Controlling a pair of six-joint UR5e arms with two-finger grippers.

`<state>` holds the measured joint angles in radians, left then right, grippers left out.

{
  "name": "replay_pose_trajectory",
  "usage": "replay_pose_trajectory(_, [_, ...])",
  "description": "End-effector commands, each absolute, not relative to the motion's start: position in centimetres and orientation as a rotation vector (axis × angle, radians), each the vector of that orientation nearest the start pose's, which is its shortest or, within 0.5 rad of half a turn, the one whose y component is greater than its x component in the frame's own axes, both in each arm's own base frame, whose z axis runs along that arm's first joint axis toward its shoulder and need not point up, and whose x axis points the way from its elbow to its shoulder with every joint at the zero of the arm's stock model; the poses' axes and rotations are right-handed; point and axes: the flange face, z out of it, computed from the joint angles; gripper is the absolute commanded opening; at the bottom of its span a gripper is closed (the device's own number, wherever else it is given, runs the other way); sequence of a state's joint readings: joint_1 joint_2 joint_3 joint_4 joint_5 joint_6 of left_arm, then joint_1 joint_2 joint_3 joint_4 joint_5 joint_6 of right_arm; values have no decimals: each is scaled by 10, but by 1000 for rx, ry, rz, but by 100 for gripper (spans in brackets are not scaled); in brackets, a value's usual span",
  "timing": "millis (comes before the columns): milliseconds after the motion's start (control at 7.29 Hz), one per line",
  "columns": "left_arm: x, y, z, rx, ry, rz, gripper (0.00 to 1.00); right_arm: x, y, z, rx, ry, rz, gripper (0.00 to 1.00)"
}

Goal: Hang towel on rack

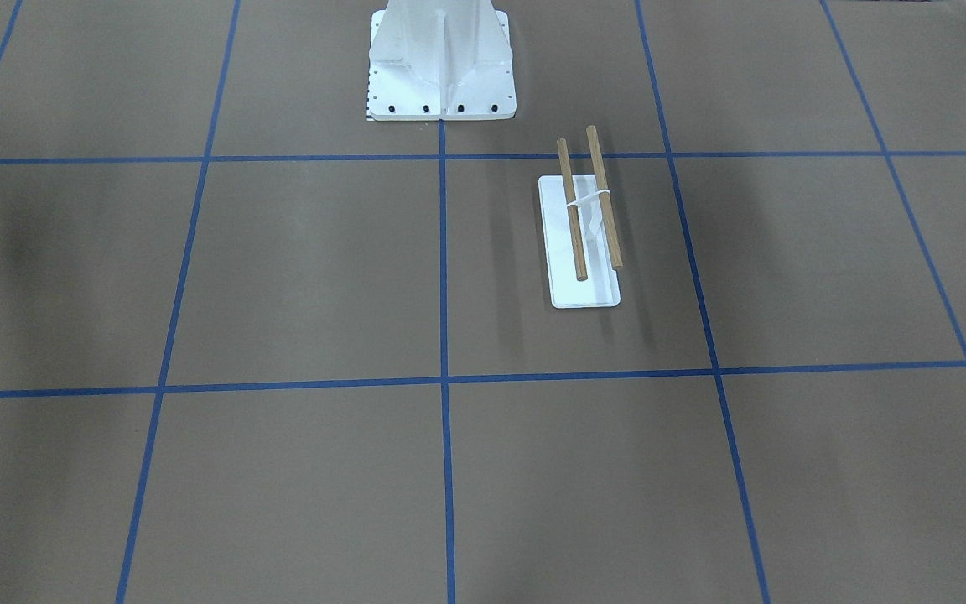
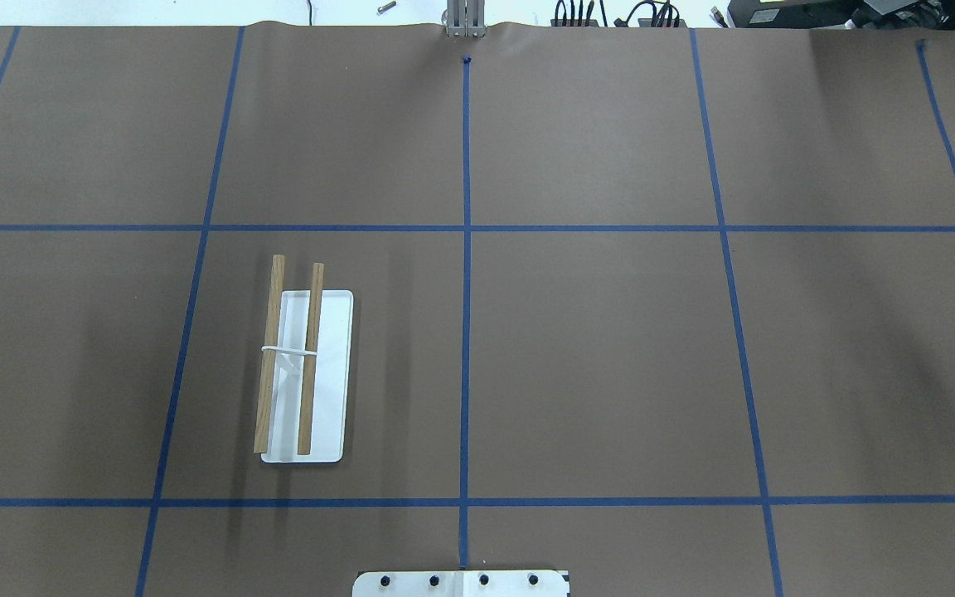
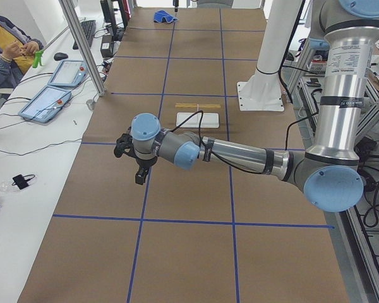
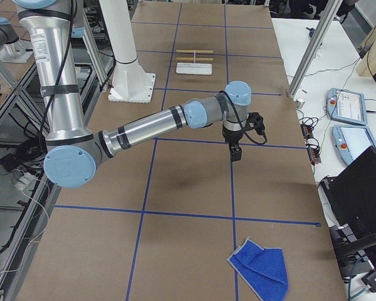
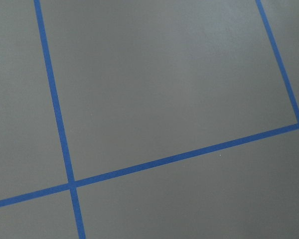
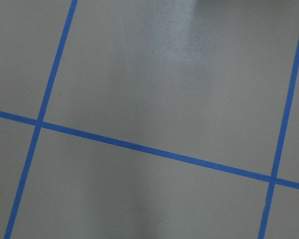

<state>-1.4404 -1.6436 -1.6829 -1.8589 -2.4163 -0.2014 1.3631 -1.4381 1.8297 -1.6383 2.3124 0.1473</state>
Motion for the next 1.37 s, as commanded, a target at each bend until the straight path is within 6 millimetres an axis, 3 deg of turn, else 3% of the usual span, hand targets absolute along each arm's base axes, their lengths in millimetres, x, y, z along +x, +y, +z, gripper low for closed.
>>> replay_pose_trajectory(0, [8, -517, 510, 341, 904, 147, 99, -47, -540, 473, 171, -779, -177, 100])
replay_pose_trajectory(686, [6, -495, 527, 362, 906, 158, 99, -46, -535, 478, 159, -788, -171, 100])
replay_pose_trajectory(1235, [6, -493, 529, 360, 905, 157, 99, -47, -533, 475, 163, -800, -178, 100])
